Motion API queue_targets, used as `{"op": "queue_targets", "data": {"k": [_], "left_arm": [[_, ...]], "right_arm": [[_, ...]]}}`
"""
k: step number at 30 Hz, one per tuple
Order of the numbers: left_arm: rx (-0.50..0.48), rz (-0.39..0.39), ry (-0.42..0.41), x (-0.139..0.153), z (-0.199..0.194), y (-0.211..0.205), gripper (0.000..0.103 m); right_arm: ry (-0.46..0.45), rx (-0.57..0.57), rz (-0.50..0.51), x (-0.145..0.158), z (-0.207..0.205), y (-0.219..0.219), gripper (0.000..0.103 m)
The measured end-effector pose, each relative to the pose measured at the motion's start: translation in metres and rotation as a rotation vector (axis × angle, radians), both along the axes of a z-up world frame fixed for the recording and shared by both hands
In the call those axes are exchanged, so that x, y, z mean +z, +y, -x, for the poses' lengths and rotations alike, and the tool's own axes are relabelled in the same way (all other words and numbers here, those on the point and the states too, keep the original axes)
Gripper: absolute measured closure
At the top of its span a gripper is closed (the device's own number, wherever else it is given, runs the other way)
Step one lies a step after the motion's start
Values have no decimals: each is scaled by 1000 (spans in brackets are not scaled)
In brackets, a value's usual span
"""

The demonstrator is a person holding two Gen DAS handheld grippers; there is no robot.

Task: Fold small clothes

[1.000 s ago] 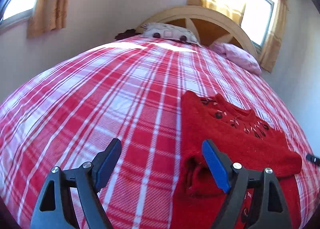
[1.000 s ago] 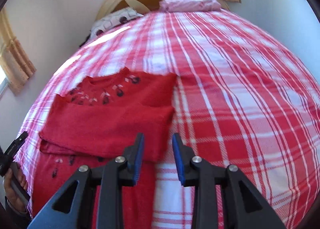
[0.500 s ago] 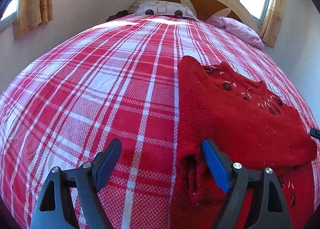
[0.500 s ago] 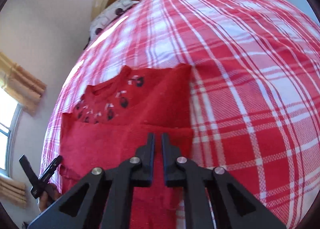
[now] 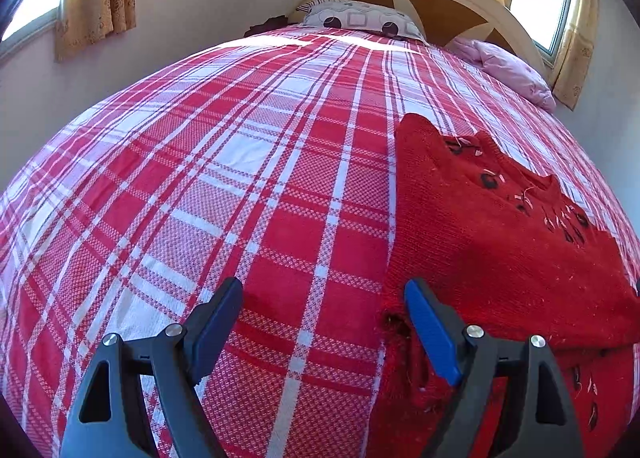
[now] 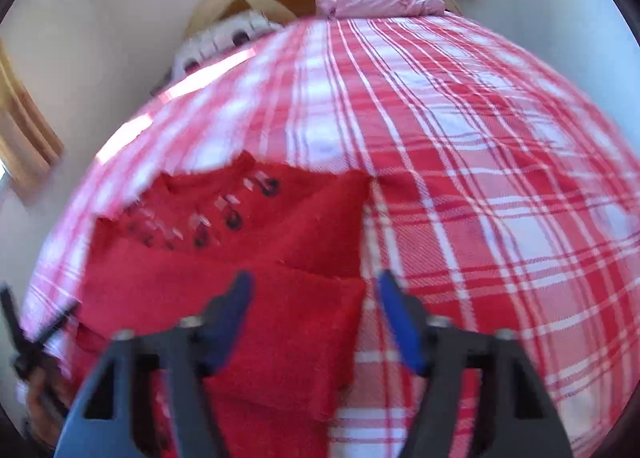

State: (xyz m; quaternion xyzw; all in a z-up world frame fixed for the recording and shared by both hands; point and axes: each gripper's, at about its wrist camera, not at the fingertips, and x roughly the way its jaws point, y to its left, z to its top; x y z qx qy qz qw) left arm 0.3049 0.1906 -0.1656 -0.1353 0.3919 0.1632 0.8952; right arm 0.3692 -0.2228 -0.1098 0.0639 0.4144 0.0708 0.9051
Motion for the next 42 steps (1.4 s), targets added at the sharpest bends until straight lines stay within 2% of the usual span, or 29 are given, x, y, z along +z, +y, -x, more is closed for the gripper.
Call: {"op": "queue_targets", "data": {"k": [1, 4, 5, 7, 9, 11, 13, 15, 16, 18, 19, 20, 24, 27, 29, 32, 37, 42], "left_arm": [[1, 2, -1, 0, 0, 0, 20], [12, 12, 2, -1, 1, 3, 19], [18, 12, 2, -1, 2, 4, 19], [36, 10, -5, 0, 3, 6, 19], [56, 15, -11, 1, 6, 9, 19], [56, 24, -3, -1, 5, 10, 20], [54, 14, 5, -2, 3, 9, 19], [53, 11, 10, -2, 3, 8, 19], [54, 16, 8, -2, 3, 9, 19], [58, 30, 1, -2, 5, 12, 19], [62, 34, -1, -2, 6, 13, 19], [63, 36, -1, -2, 6, 13, 19], [60, 42, -2, -2, 6, 13, 18], [47, 42, 6, -3, 4, 12, 16], [46, 36, 10, -2, 3, 11, 15], [40, 21, 23, -3, 2, 9, 14], [23, 22, 30, 4, 8, 9, 14], [-26, -11, 29, 9, 28, -4, 14]], "right_arm": [[26, -10, -28, -6, -2, -5, 50], [125, -10, -197, -28, -12, -26, 50], [125, -15, -210, -30, -12, -29, 60], [107, -23, -214, -30, -9, -33, 90], [66, -13, -233, -22, -1, -33, 91], [-5, -8, -206, -7, 10, -29, 92], [-35, -27, -162, 0, 13, -26, 92], [-2, -34, -117, -6, 4, -20, 91], [44, -23, -99, -15, -1, -18, 87], [70, -29, -33, -24, -4, -13, 81], [55, -34, 4, -24, 1, -10, 61], [36, -33, 6, -22, 5, -9, 48], [-64, 11, 9, 0, 34, 4, 48], [-116, 110, 3, 9, 51, 26, 48], [-54, 200, -16, -3, 50, 41, 49], [48, 179, 33, -34, 36, 46, 49], [26, 138, -3, -29, 43, 41, 49], [13, 159, 66, -21, 66, 51, 48]]}}
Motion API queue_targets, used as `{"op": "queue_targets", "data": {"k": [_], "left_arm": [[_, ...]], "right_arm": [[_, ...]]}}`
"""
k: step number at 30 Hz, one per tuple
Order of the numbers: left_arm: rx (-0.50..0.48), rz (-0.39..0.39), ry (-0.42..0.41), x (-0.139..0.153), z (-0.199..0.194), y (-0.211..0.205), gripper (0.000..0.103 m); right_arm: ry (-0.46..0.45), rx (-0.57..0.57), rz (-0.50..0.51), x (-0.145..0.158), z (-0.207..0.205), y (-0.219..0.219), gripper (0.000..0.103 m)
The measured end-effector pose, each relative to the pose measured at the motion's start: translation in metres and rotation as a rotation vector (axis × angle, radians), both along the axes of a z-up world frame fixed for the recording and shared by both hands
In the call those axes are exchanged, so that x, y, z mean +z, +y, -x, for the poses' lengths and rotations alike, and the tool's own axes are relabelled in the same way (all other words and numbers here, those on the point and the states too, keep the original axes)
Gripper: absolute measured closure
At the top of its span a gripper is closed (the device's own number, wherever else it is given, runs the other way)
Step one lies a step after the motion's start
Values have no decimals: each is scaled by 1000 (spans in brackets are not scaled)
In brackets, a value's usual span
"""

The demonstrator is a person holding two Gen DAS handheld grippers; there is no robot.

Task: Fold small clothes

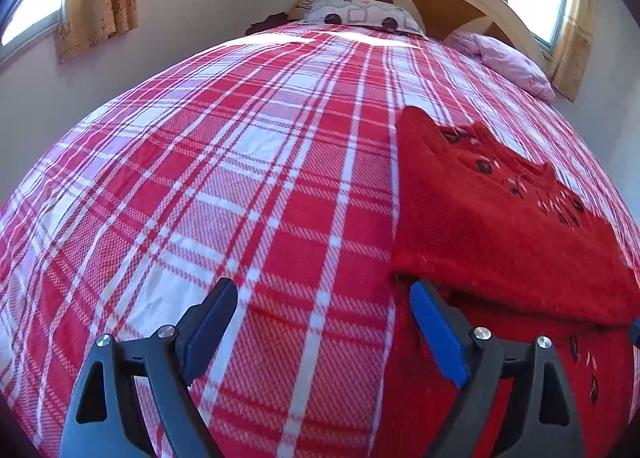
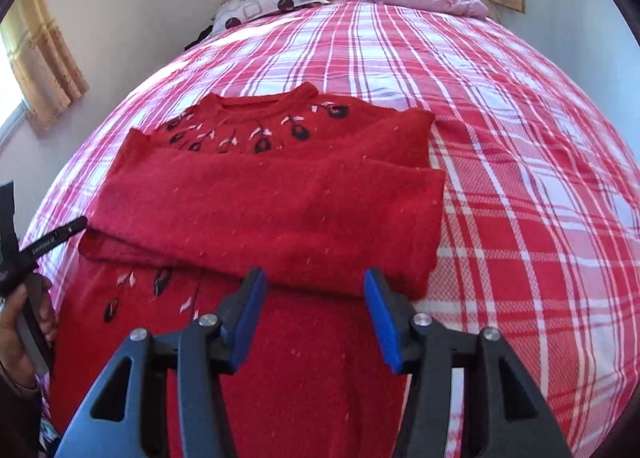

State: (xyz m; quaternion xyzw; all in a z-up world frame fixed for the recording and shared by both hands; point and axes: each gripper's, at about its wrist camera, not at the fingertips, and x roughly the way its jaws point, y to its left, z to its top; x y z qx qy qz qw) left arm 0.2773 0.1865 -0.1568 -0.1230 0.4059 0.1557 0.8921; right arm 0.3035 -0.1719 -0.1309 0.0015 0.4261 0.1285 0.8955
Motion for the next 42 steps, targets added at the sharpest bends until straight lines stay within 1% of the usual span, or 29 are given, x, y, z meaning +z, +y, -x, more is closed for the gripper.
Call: {"op": "queue_targets", "data": {"k": [2, 4, 5, 8, 10, 13, 16, 20, 24, 28, 32, 36, 39, 42], "left_arm": [[-29, -15, 9, -2, 6, -8, 14], [-30, -25, 8, -3, 10, -11, 14], [-30, -19, 6, -4, 10, -10, 14], [-21, 5, 23, -7, 11, -5, 14], [-27, 12, 26, -7, 15, -5, 14], [-59, 11, 23, -7, 31, -11, 14], [-92, -5, 30, -7, 48, -18, 14], [-131, 23, 9, 3, 75, -23, 14], [-169, -6, -16, 14, 104, -28, 14], [-180, -27, -27, 20, 123, -28, 14], [-199, -25, -7, 15, 137, -32, 14], [-239, 12, 31, 5, 152, -40, 14], [-259, 4, 36, 3, 166, -47, 14], [-284, 1, 35, 2, 181, -54, 15]], "right_arm": [[10, 8, 1, -4, 12, 0, 47], [37, 10, 8, -12, 18, 0, 47], [43, 11, 15, -16, 19, 1, 46], [17, 16, 39, -22, 25, 4, 45], [18, 0, 26, -21, 26, 2, 45], [26, -8, -5, -17, 34, -1, 45], [23, -1, 16, -18, 46, -1, 45], [8, -14, 15, -16, 63, -6, 45], [-4, -20, -5, -13, 86, -11, 45], [-2, -21, -13, -18, 105, -13, 45], [-5, -22, -16, -21, 116, -11, 46], [-4, -23, -22, -24, 129, -11, 45], [-5, -24, -26, -25, 139, -13, 46], [-8, -33, -31, -26, 146, -17, 49]]}}
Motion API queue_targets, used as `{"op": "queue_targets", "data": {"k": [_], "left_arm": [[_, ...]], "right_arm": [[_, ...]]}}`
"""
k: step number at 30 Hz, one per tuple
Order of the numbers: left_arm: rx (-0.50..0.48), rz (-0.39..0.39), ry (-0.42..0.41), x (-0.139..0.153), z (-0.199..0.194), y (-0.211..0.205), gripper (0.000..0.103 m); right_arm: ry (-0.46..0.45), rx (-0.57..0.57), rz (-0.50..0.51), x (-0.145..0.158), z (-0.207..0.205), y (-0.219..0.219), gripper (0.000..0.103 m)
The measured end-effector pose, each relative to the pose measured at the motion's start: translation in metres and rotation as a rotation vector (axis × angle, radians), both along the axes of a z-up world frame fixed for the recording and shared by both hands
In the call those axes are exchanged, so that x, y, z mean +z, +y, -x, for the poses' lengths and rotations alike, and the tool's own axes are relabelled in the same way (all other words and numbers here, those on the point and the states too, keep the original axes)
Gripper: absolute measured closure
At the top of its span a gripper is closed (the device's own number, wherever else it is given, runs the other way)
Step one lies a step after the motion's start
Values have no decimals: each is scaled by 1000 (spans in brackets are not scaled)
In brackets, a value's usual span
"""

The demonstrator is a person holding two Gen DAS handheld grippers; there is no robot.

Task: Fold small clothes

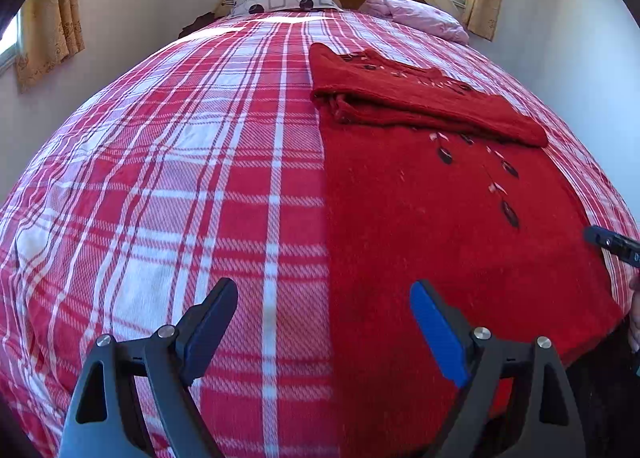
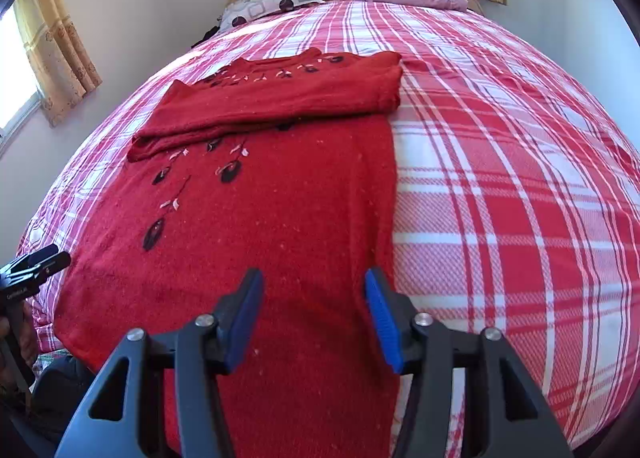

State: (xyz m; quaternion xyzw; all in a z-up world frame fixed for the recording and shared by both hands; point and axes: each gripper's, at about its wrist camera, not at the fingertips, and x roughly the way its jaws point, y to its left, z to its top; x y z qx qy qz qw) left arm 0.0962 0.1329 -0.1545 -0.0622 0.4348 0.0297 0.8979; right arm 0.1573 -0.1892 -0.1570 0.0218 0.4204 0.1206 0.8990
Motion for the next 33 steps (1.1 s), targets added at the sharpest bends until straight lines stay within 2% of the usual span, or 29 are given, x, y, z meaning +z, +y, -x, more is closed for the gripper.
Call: {"op": "queue_targets", "data": {"k": [1, 4, 7, 10, 12, 14, 16, 24, 30, 33], "left_arm": [[-7, 1, 3, -1, 6, -2, 17], [-24, 38, 27, -7, 19, -5, 32], [-35, 51, 32, -10, 28, -8, 33], [-39, 117, 42, -9, 34, -4, 33], [-44, 126, 48, -8, 37, -5, 34], [-56, 131, 56, -7, 39, -8, 45], [-75, 160, 65, -7, 41, -11, 50], [-87, 141, 88, -8, 45, -17, 52], [-93, 138, 93, -9, 48, -18, 52], [-102, 125, 90, -11, 50, -20, 52]], "right_arm": [[0, -3, -3, 0, 2, -1, 49], [-2, -9, -12, -2, 15, -4, 50], [-9, -16, -14, -4, 26, -5, 50], [3, -10, -7, -9, 36, -4, 50], [3, -8, 0, -10, 42, -5, 50], [9, -8, -9, -10, 47, -8, 50], [15, -9, -15, -10, 52, -12, 51], [50, -34, -9, -14, 70, -23, 53], [79, -41, -107, -19, 85, -43, 53], [87, -37, -133, -21, 89, -46, 56]]}}
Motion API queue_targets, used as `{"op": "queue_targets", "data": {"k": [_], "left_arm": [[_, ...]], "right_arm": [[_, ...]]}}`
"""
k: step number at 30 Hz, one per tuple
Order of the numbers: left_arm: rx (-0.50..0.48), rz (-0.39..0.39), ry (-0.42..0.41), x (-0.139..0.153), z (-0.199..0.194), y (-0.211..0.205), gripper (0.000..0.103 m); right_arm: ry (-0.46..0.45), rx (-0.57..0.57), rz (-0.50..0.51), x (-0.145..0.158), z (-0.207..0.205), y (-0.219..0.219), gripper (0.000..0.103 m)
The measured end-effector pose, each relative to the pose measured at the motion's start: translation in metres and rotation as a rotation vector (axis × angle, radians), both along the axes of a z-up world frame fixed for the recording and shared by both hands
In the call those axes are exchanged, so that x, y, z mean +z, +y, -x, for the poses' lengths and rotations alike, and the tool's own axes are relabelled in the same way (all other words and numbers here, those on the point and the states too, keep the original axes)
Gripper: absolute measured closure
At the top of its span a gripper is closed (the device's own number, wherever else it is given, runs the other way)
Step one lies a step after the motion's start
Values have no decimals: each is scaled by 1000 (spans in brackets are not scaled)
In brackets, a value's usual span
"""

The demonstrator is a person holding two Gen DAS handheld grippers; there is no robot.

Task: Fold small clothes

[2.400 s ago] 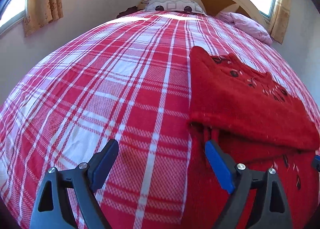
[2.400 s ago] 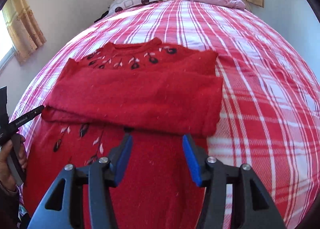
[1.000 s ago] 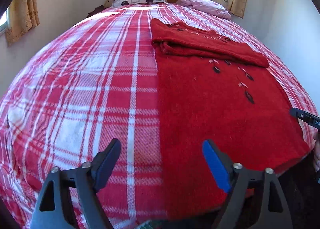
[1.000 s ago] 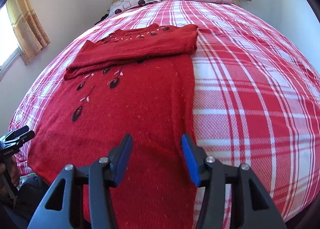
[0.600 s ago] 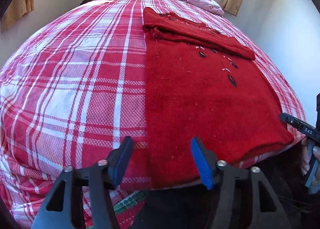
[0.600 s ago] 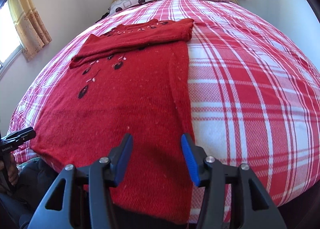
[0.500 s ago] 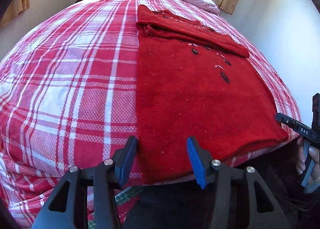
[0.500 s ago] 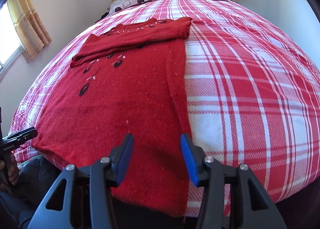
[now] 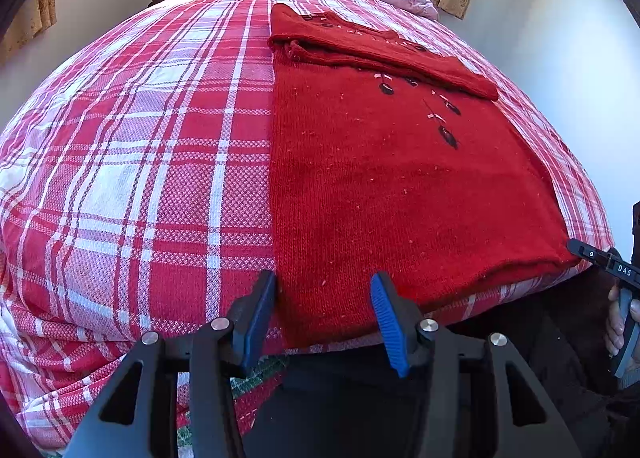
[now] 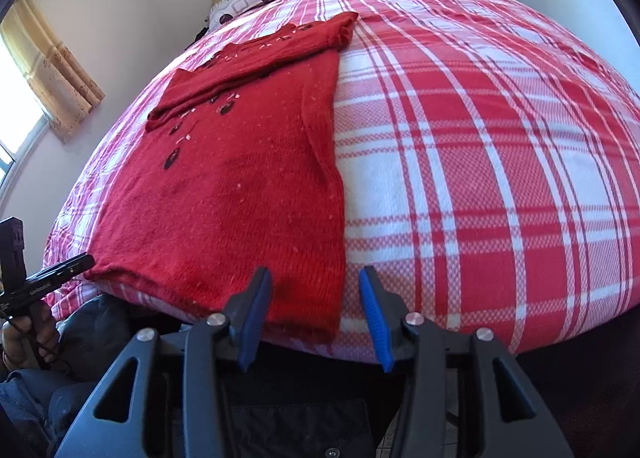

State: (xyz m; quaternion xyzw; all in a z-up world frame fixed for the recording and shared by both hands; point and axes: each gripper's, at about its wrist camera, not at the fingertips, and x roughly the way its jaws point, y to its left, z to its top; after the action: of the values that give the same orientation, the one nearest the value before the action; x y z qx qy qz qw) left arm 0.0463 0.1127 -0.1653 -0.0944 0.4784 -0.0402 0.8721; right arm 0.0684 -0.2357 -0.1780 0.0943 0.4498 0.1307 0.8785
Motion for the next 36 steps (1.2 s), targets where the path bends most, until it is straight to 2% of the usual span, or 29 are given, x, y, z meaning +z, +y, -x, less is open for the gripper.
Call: {"op": "queue_targets", "data": {"k": [4, 7, 9, 11, 13, 16, 21, 23, 25, 31, 36], "left_arm": [[-7, -4, -3, -1, 1, -1, 52], [-17, -1, -2, 0, 3, -3, 52], [-26, -8, -3, 0, 4, -5, 67], [-32, 0, -4, 1, 5, -5, 81], [-35, 10, -3, 1, 6, -4, 82], [-32, 0, -9, 0, 5, -6, 82], [-38, 27, -9, -1, 4, -2, 80], [-43, 23, -14, 1, 5, -1, 94], [-45, 54, -23, 4, 6, 2, 95], [-43, 127, -134, 30, 10, 12, 95], [-41, 184, -172, 39, 9, 20, 95]], "right_arm": [[17, 5, -38, -2, 2, -3, 66], [27, 19, -55, -4, 6, -3, 69], [23, 17, -58, -4, 8, -3, 74], [17, 4, -105, -5, 7, -8, 81], [21, -2, -140, -6, 5, -11, 86], [19, -3, -152, -9, 6, -12, 88], [13, 0, -150, -9, 7, -11, 89], [8, 2, -149, -8, 7, -10, 90], [-5, 6, -162, -6, 8, -11, 91], [-113, 31, -278, 20, 20, -24, 92], [-142, 33, -370, 29, 21, -32, 92]]}}
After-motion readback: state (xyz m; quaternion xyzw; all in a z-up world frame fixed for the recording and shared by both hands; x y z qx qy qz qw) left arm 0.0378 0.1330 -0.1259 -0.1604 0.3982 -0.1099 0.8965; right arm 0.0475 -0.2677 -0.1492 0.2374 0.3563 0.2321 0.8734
